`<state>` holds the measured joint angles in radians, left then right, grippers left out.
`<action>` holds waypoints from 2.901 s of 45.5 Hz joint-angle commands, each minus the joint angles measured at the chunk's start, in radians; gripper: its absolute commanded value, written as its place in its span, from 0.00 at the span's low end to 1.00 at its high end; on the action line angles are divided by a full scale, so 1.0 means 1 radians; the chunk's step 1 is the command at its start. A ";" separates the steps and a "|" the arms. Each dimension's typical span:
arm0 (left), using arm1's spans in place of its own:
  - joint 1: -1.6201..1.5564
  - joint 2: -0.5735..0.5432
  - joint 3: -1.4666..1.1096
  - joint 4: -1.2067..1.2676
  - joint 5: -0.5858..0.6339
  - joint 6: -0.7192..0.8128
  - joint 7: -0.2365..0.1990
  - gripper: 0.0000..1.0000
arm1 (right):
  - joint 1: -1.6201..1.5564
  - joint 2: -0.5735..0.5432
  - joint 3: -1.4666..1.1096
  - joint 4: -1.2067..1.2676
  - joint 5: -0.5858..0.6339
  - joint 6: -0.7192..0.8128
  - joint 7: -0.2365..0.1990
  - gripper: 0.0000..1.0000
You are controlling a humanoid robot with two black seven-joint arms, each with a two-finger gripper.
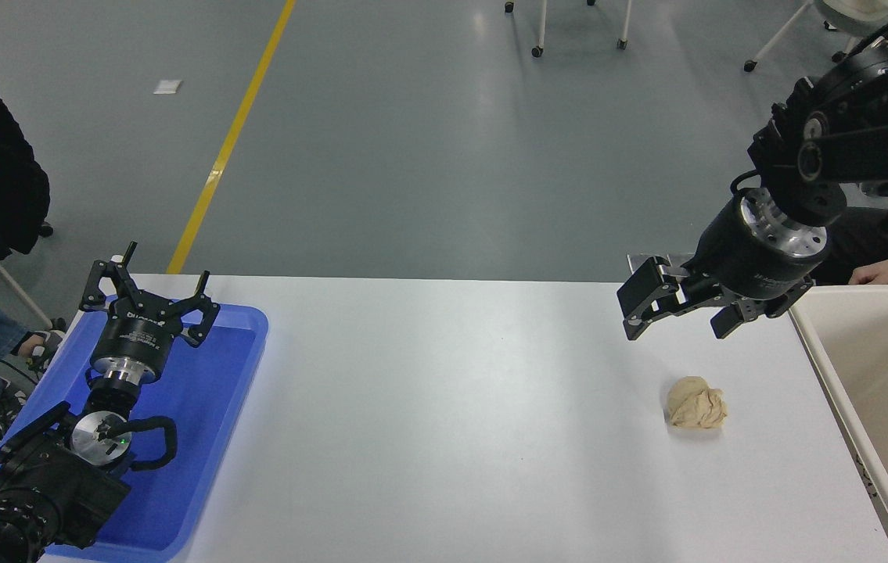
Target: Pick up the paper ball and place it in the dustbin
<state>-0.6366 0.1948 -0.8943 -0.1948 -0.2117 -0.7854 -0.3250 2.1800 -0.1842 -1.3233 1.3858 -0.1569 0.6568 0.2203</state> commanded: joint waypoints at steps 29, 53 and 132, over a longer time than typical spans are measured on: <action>0.000 -0.002 0.000 0.000 0.000 0.000 0.000 1.00 | -0.661 -0.061 0.042 -0.476 -0.227 -0.393 -0.006 1.00; -0.002 -0.002 0.000 0.000 0.000 0.000 0.000 1.00 | -0.976 -0.057 0.200 -0.737 -0.225 -0.468 -0.024 1.00; -0.003 -0.005 0.000 0.000 0.000 0.000 0.001 1.00 | -0.422 -0.244 0.111 -0.205 -0.412 -0.416 -0.047 0.00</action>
<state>-0.6396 0.1907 -0.8944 -0.1947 -0.2117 -0.7854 -0.3239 1.4747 -0.3783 -1.1161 0.9791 -0.5241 0.1857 0.1681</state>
